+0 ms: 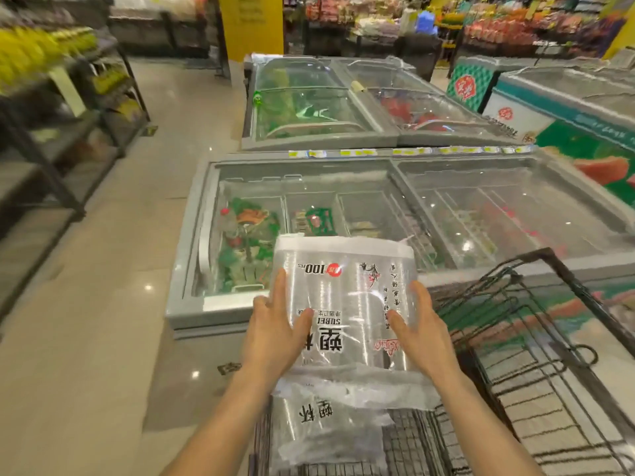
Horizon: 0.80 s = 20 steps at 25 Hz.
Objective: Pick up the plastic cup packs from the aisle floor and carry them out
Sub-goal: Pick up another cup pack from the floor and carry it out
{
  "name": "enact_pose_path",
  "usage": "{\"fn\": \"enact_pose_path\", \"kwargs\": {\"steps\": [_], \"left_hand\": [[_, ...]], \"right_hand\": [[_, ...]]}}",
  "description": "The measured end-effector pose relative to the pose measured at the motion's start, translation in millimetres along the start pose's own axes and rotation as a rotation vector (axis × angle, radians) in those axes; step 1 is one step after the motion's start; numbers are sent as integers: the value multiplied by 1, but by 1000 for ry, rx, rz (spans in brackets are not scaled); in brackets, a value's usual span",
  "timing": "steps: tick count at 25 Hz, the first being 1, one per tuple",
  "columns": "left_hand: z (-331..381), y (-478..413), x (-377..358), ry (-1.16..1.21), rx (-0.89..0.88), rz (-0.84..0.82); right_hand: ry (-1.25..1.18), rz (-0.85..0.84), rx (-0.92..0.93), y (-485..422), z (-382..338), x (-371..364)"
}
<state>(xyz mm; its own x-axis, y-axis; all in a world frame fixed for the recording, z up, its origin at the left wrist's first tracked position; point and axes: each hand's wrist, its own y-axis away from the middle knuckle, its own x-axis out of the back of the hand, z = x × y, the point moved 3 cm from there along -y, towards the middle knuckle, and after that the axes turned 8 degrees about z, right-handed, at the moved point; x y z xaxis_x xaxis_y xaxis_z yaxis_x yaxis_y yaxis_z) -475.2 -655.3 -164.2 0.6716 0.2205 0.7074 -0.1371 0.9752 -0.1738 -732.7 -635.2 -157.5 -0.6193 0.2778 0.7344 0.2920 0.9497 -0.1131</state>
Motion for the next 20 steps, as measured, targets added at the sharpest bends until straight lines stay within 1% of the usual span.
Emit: {"fn": "enact_pose_path", "kwargs": {"steps": [5,8,11,15,20], "left_hand": [[-49,25,-65,3,158,-33],[-84,44,-93,-26,261,-65],[-109,62,-112,-106,323,-105],[-133,67,-139,-148,367,-111],[-150,74,-159,-104,420,-120]], "right_hand": [[-10,-165,-21,-18,59,-59],[-12,-263,-94,-11,89,-100],[-16,-325,-158,0,107,-129],[-32,-338,-154,1,126,-157],[20,-330,-114,4,144,-174]]}}
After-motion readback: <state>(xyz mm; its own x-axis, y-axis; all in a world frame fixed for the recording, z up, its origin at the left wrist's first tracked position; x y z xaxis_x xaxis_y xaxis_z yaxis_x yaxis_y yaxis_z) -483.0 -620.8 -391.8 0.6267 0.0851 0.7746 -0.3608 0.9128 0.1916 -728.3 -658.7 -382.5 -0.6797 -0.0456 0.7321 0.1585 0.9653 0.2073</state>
